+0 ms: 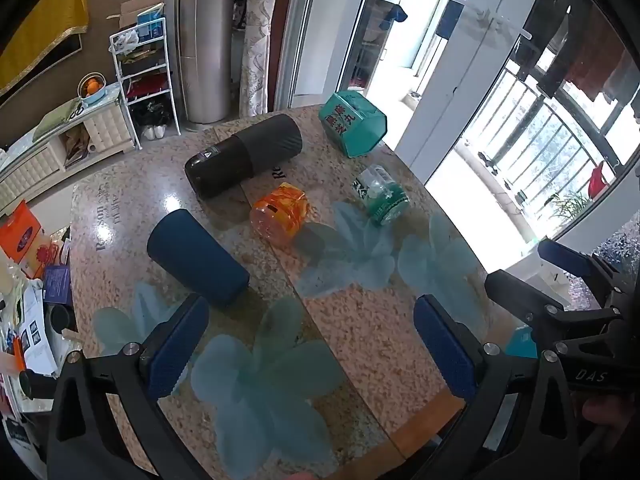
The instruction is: Flip cup upright
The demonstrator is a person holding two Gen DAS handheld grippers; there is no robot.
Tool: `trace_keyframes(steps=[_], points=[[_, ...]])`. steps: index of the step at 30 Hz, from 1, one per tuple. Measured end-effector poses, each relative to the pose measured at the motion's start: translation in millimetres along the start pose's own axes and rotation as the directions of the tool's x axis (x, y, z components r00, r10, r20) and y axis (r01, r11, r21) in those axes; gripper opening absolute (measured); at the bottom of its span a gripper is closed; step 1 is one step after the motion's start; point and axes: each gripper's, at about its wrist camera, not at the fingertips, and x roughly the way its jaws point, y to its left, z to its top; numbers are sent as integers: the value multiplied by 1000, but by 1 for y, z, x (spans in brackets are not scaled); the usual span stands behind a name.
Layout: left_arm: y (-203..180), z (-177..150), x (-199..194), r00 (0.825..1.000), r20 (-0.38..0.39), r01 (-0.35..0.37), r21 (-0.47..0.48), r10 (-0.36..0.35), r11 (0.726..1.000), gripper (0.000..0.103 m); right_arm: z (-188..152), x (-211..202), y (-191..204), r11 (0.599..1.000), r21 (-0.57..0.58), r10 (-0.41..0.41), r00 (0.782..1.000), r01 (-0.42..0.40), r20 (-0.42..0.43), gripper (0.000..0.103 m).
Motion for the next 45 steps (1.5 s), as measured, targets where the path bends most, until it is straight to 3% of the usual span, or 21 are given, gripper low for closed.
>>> trace_keyframes(steps=[45], points=[[-8,3,-9,1000,25,10,14,-10,1000,103,-5,-6,-4,1000,0,-6,1000,6,8,103]])
